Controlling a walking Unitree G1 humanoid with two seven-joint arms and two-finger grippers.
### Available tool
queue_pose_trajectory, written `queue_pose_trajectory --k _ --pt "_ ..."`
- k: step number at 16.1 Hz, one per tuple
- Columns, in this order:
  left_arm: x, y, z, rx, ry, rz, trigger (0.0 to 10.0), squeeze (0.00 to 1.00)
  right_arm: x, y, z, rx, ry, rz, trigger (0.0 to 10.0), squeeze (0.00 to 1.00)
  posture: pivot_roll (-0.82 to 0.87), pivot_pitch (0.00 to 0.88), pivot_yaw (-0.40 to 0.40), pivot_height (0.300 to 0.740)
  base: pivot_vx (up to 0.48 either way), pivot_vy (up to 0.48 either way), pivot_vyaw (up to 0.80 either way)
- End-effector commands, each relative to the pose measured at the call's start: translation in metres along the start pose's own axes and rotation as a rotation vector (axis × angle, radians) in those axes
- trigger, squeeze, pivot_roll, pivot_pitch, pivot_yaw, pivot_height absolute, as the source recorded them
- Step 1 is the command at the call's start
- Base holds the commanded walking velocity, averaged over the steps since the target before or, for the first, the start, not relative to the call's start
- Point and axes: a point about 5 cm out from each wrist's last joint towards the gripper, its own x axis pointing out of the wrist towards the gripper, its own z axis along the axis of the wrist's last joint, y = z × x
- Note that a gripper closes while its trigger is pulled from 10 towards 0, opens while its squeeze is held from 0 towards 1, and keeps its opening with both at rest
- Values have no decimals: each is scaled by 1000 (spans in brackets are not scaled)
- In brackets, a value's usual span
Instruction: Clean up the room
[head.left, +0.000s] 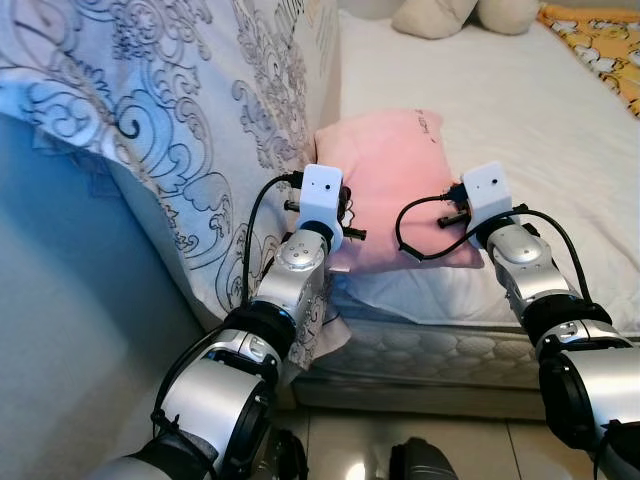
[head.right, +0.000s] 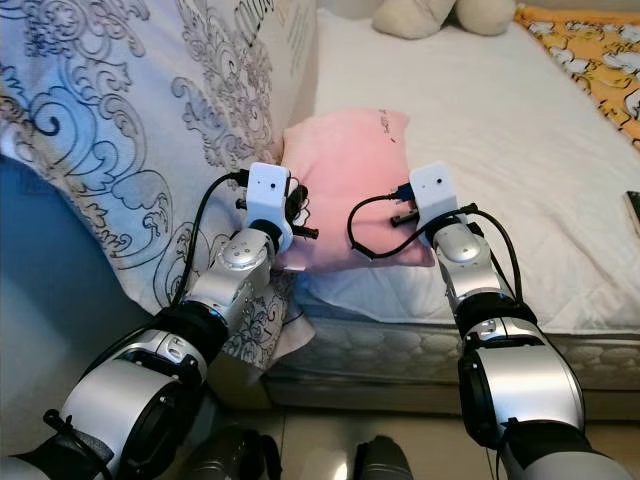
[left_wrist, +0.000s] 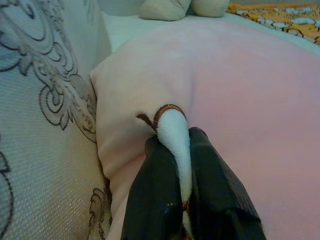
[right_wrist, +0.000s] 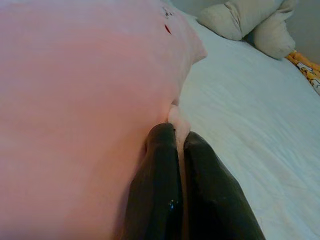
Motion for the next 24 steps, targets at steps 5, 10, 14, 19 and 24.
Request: queue_pose_trajectory --k 5,10,14,19,24 --pt "-1 -32 11 -37 -79 -35 10000 0 -3 -31 19 24 -123 -167 10000 20 -126 47 36 703 0 0 0" --pt "-33 -19 57 -4 -316 -115 10000 0 -51 -20 35 82 -384 -332 10000 12 -138 0 26 703 0 0 0" --pt "-53 -18 50 -35 -279 -194 10000 0 -91 3 35 140 -391 -421 10000 12 -183 0 66 703 0 -117 0" --pt "-45 -20 51 12 -254 -233 10000 0 -82 1 30 143 -323 -414 10000 12 -190 0 79 703 0 -458 0" --pt "-40 -17 48 12 -224 -217 10000 0 -82 2 31 130 -309 -385 10000 12 -189 0 80 703 111 -420 0"
